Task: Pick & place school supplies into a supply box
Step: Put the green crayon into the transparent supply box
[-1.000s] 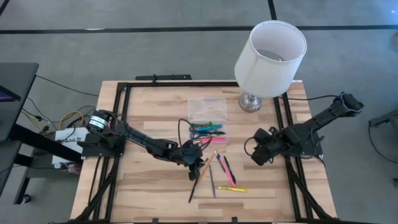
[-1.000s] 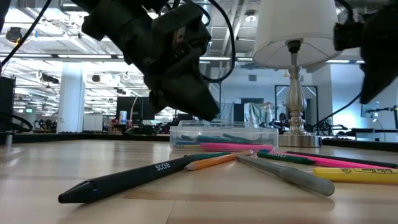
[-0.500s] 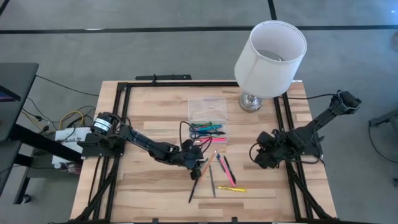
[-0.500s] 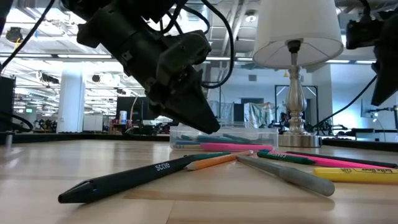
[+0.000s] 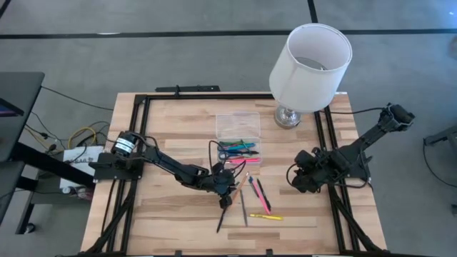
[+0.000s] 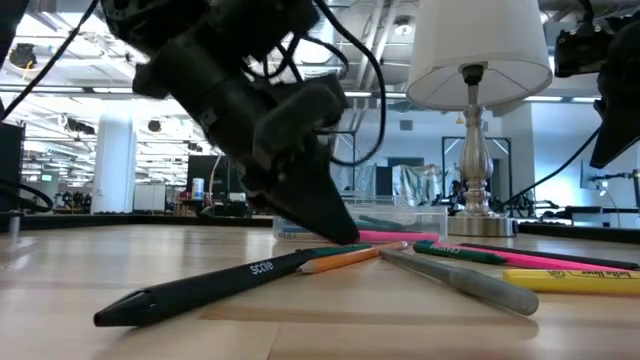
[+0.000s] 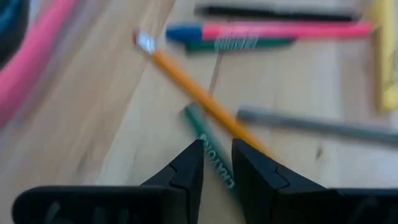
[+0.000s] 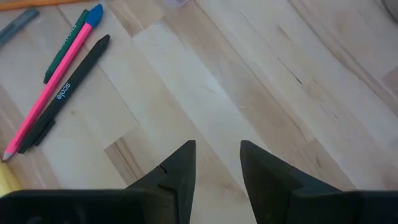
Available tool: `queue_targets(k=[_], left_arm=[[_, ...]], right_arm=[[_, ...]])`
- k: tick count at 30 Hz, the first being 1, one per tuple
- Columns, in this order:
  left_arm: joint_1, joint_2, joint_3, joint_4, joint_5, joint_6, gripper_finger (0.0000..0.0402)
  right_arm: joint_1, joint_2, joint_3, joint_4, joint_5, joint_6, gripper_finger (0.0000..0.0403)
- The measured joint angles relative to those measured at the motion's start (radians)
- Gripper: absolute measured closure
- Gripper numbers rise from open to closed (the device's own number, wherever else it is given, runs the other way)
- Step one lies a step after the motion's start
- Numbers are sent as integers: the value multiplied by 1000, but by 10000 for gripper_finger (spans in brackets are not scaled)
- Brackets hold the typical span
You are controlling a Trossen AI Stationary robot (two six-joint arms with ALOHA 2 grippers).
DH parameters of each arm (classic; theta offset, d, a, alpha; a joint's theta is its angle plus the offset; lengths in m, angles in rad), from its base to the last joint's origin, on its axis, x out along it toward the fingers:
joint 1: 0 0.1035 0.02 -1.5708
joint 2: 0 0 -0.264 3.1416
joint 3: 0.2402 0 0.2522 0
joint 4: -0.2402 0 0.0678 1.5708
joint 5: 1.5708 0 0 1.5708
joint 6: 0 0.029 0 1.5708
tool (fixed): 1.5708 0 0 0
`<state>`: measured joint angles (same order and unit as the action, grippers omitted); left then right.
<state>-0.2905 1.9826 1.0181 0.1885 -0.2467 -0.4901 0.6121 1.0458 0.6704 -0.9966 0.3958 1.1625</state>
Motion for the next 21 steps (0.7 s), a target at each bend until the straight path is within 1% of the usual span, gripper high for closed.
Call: queue_targets(k=[4, 7, 11, 13, 17, 21], left_arm=[[-1, 27, 9, 15, 9, 0, 324], [-1, 51, 34, -4, 4, -1, 324], [-2, 62, 84, -132, -25, 5, 324], [-3, 64, 109, -197, -40, 35, 324], [1, 63, 148, -312, -42, 93, 324], [4, 64, 189, -418, -21, 108, 324]], right_arm=[[0, 0, 0, -5, 0, 15, 285], [0, 0, 0, -8, 0, 16, 285], [0, 0, 0, -11, -1, 16, 285], [0, 0, 0, -13, -1, 16, 285], [0, 0, 0, -16, -1, 16, 285], [0, 0, 0, -16, -1, 16, 285]])
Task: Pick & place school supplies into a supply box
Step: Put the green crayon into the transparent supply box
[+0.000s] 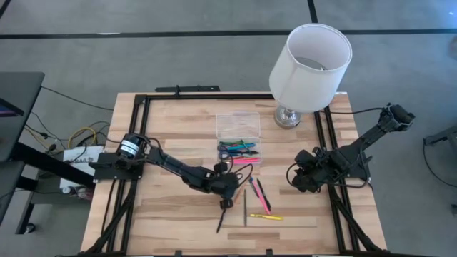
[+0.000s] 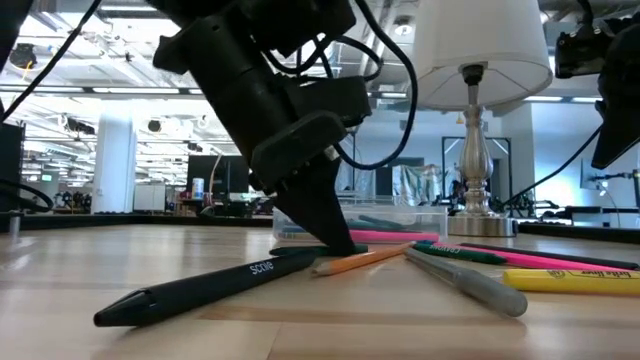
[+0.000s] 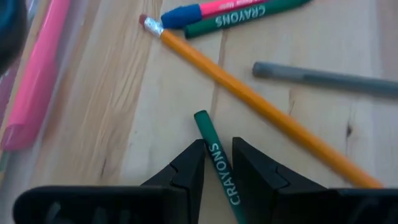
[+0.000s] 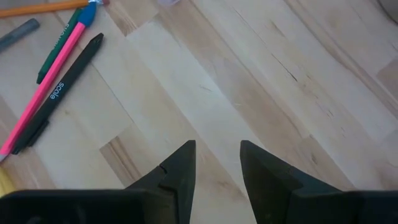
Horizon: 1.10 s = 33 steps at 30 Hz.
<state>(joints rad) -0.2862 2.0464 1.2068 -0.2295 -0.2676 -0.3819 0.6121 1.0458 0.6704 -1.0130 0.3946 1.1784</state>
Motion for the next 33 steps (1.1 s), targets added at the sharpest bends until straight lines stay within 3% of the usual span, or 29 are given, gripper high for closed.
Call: queue_targets(k=[9, 14, 18, 26, 33], left_arm=[[12, 3, 104, -278, 65, 14, 327], [28, 6, 149, -390, 90, 65, 359], [45, 5, 159, -417, 117, 94, 390], [57, 3, 159, -453, 132, 102, 377], [61, 1, 178, -470, 156, 115, 396]], right_arm=[[0, 0, 0, -1, 0, -1, 285], [0, 0, 0, -1, 1, -1, 285], [0, 0, 0, -1, 1, 0, 285], [3, 0, 0, 2, 0, 0, 285], [3, 0, 0, 3, 3, -1, 285]])
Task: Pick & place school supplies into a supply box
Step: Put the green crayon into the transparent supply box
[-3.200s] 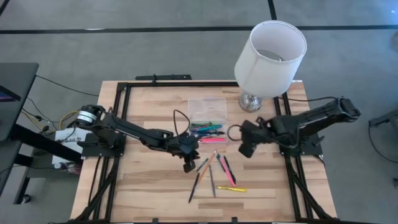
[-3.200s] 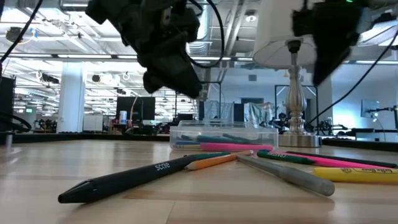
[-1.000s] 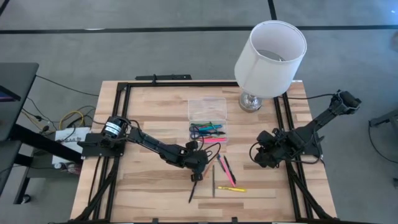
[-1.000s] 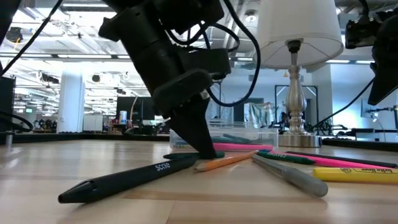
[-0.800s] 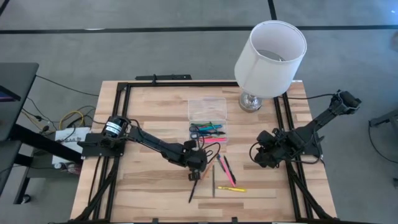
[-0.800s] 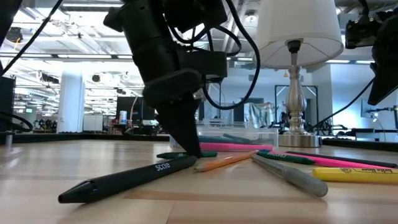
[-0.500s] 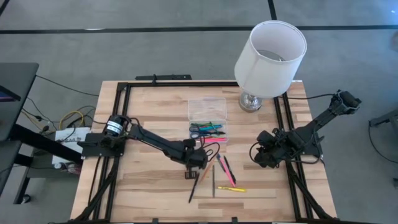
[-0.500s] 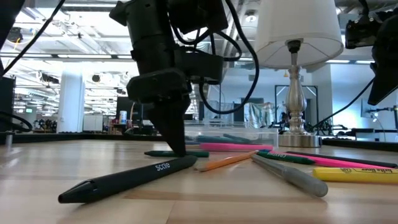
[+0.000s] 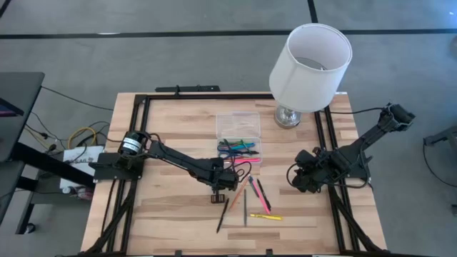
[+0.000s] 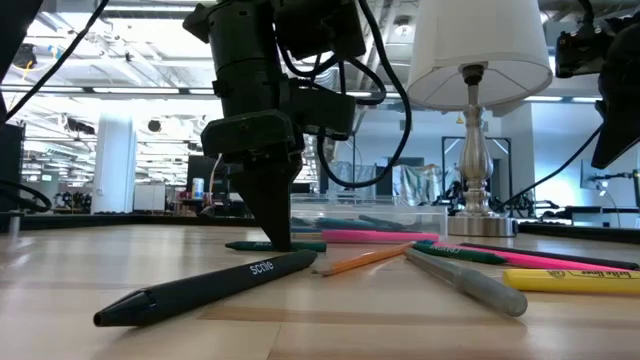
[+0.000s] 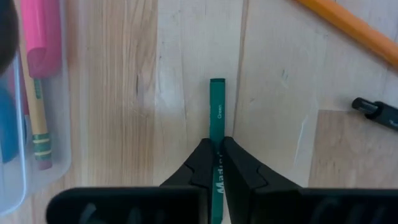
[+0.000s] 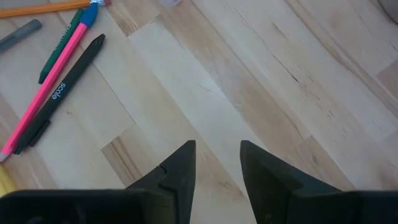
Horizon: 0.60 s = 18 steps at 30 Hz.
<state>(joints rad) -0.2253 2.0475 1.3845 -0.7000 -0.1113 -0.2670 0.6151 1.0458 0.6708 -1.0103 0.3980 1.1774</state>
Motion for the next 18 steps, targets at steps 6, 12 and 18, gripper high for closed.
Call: queue_targets(k=[6, 12, 18], left_arm=[[12, 5, 65, -36, 4, 40, 395], [44, 4, 171, -75, -7, 103, 395], [105, 2, 245, -68, -52, 207, 393]], right_arm=[[0, 0, 0, 0, 22, 1, 285], [0, 0, 0, 0, 23, 1, 285], [0, 0, 0, 3, 23, 1, 285]])
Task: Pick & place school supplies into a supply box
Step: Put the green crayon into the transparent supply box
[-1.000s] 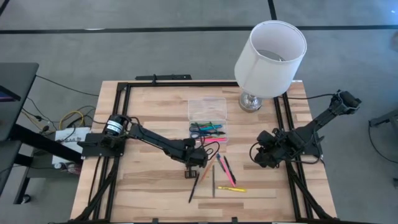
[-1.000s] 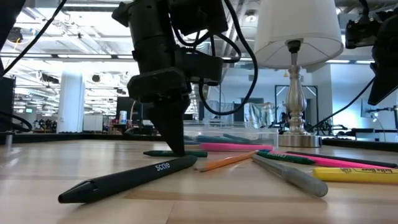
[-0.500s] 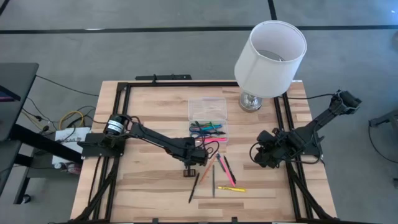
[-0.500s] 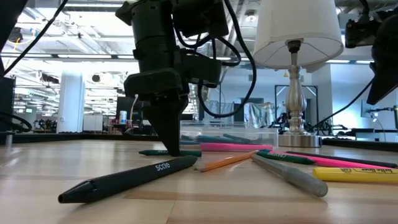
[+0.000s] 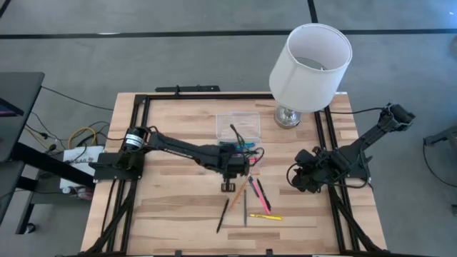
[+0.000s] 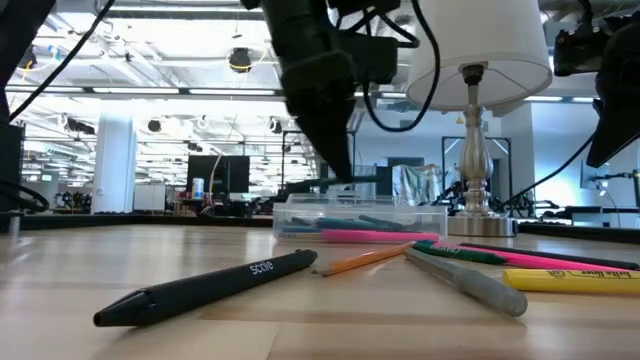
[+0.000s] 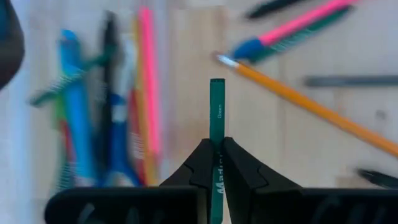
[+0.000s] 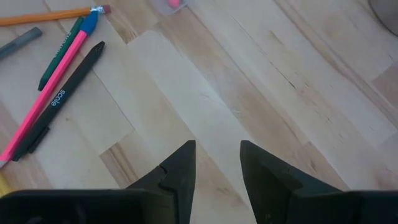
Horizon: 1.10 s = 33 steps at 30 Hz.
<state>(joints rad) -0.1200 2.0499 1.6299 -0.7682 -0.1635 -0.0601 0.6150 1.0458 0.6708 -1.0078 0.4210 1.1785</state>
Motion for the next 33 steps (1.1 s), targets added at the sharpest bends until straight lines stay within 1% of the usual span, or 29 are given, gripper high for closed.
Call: queue_targets(k=[5, 11, 13, 16, 25, 28, 30, 33], left_arm=[[96, -1, 8, 3, -27, 99, 391], [214, -1, 8, 5, -36, 204, 391], [244, -1, 8, 5, -26, 231, 391], [279, -1, 8, 16, 18, 259, 391], [301, -2, 8, 21, 99, 305, 390], [300, -2, 8, 21, 100, 309, 386], [300, -2, 8, 21, 99, 309, 374], [300, -3, 8, 21, 81, 309, 342]], right_arm=[[-6, 0, 0, 30, 4, 0, 285], [-17, 0, 0, 79, 18, 1, 285], [-17, 0, 0, 88, 24, 1, 285], [-17, 0, 0, 90, 24, 1, 285], [-17, 0, 0, 89, 27, 10, 285], [-17, 0, 0, 89, 31, 10, 285], [-20, 0, 0, 89, 32, 10, 285], [-31, 0, 0, 89, 31, 16, 285]])
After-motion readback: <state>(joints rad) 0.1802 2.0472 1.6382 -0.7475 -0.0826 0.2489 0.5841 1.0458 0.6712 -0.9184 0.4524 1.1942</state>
